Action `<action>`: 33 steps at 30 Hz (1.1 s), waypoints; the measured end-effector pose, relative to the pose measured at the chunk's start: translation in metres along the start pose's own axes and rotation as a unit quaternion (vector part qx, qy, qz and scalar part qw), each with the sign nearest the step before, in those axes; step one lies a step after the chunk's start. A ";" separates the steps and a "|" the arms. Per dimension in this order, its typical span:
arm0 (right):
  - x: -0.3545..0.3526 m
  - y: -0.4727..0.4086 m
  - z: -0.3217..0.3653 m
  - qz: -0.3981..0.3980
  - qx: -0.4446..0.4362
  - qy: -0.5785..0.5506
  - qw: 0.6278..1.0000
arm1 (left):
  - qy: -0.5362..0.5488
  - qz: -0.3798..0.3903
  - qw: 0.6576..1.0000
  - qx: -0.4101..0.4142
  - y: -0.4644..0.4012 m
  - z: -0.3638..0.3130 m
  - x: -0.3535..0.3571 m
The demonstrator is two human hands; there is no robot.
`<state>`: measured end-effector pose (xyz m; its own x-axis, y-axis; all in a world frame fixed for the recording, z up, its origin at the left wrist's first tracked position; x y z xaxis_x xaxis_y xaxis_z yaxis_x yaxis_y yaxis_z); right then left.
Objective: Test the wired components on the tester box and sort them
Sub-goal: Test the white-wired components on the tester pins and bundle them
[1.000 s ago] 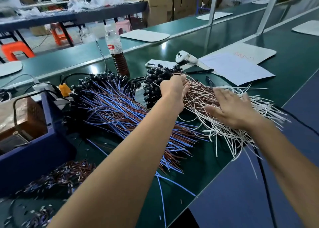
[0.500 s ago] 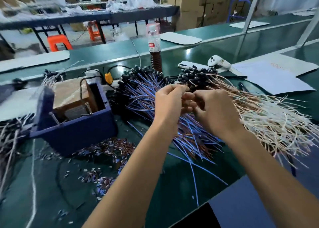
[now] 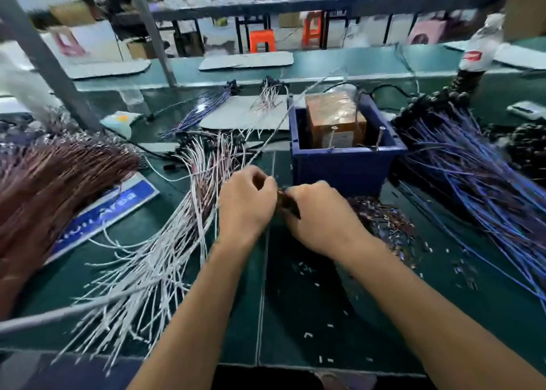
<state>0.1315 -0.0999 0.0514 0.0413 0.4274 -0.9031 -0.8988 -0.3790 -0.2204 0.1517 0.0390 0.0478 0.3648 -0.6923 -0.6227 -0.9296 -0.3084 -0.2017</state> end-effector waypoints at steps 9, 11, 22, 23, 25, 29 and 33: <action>0.052 -0.059 0.051 0.033 0.062 -0.070 0.995 | -0.201 -0.022 0.979 0.015 -0.066 0.010 -0.032; 0.060 -0.067 0.056 0.051 0.094 -0.132 0.985 | -0.254 0.020 0.967 0.031 -0.076 0.002 -0.023; 0.075 -0.061 0.038 0.014 0.179 -0.355 0.918 | -0.185 0.178 0.965 -0.054 -0.096 -0.008 -0.007; 0.073 -0.059 0.037 -0.001 0.172 -0.373 0.912 | -0.103 0.202 0.969 -0.097 -0.097 -0.011 -0.006; 0.068 -0.054 0.033 -0.040 0.150 -0.388 0.908 | 0.054 0.234 0.955 -0.174 -0.096 -0.014 -0.011; 0.038 -0.040 0.024 -0.096 0.068 -0.417 0.901 | 0.230 0.258 0.911 -0.226 -0.088 -0.017 -0.030; 0.000 -0.023 0.013 -0.059 -0.010 -0.449 0.892 | 0.426 0.234 0.833 -0.264 -0.073 -0.026 -0.037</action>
<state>0.1469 -0.0806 0.0612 -0.2385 0.9466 -0.2167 -0.9026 -0.2984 -0.3101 0.2076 0.0704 0.1057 0.0823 -0.9601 0.2673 -0.9098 0.0371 0.4133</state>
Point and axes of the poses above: each hand's wrist, its own y-axis away from the middle knuckle, its own x-axis out of the palm, z = x × y, the point moved 2 cm from there along -y, towards the middle knuckle, and after that the axes turned 3 degrees about -x, right-handed, at the moved point
